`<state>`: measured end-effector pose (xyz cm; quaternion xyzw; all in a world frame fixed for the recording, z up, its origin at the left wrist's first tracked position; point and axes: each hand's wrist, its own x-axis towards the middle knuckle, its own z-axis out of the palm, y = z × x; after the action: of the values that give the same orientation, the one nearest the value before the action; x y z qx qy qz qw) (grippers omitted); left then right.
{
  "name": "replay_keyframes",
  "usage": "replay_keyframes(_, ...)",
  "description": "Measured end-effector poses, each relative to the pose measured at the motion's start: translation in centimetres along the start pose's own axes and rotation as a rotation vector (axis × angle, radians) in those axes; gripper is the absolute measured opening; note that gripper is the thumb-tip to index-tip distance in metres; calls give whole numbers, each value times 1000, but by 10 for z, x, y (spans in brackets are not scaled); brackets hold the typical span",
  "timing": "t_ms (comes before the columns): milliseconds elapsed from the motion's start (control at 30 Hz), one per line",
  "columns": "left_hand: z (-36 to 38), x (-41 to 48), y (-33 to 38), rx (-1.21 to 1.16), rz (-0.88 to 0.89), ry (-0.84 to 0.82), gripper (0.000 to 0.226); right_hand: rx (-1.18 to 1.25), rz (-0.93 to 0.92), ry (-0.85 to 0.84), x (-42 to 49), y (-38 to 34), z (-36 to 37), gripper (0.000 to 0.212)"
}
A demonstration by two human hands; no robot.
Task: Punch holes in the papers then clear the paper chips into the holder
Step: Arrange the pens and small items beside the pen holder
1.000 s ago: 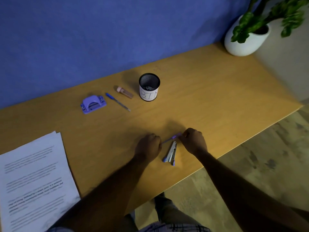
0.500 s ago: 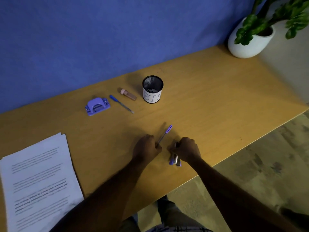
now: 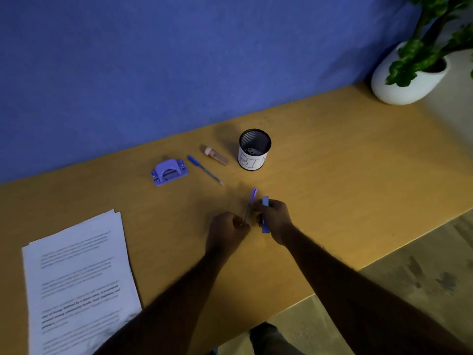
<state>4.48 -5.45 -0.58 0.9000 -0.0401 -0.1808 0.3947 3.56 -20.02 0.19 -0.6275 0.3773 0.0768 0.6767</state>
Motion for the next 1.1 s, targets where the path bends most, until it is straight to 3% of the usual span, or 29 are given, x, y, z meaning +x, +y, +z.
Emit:
replay_keyframes(233, -16, 25, -11, -98, -52, 61, 18, -159, -143, 42, 27, -18, 50, 4)
replay_keyframes(400, -30, 42, -24, 35, 10, 208, 33, -668, -464, 148, 58, -53, 77, 15)
replay_keyframes(567, -45, 43, -38, 63, -58, 169, 32, -1029, -618, 129, 84, -70, 108, 20)
replay_keyframes(867, -63, 45, -46, 129, -67, 145, 35, -1163, -782, 125, 93, -79, 133, 30)
replay_keyframes(1100, -63, 51, -48, 155, -24, 169, 35, -788, -652, 29, 94, -84, 130, 23)
